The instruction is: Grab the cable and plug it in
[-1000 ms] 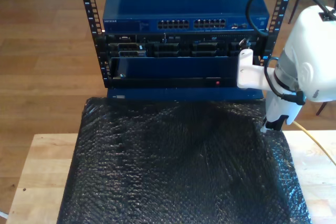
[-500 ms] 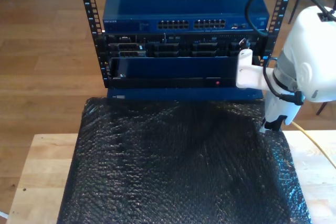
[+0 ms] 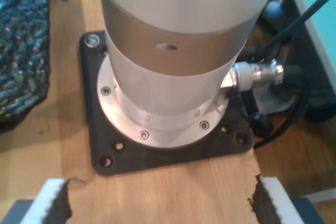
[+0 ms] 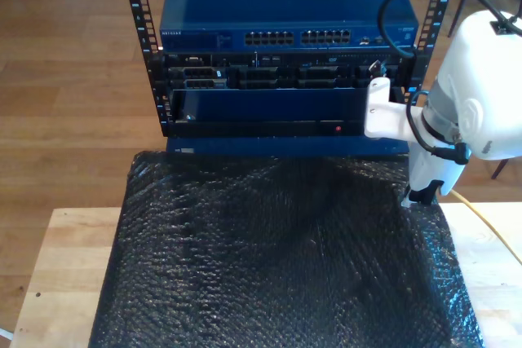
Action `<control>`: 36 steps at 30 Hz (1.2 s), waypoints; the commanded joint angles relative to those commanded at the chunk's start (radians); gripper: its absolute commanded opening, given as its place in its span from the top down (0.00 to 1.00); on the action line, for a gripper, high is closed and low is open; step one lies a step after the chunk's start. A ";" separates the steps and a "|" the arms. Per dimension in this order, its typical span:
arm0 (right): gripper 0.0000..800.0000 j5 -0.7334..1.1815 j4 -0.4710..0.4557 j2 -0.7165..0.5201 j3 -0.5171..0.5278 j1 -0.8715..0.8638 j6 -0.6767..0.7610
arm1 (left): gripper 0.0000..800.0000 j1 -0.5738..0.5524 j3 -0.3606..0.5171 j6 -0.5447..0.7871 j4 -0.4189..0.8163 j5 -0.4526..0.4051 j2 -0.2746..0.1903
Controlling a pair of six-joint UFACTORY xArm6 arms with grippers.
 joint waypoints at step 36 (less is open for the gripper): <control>1.00 -0.184 -0.002 0.040 -0.041 0.028 -0.002 | 0.00 0.216 0.293 0.244 -0.046 -0.532 -0.038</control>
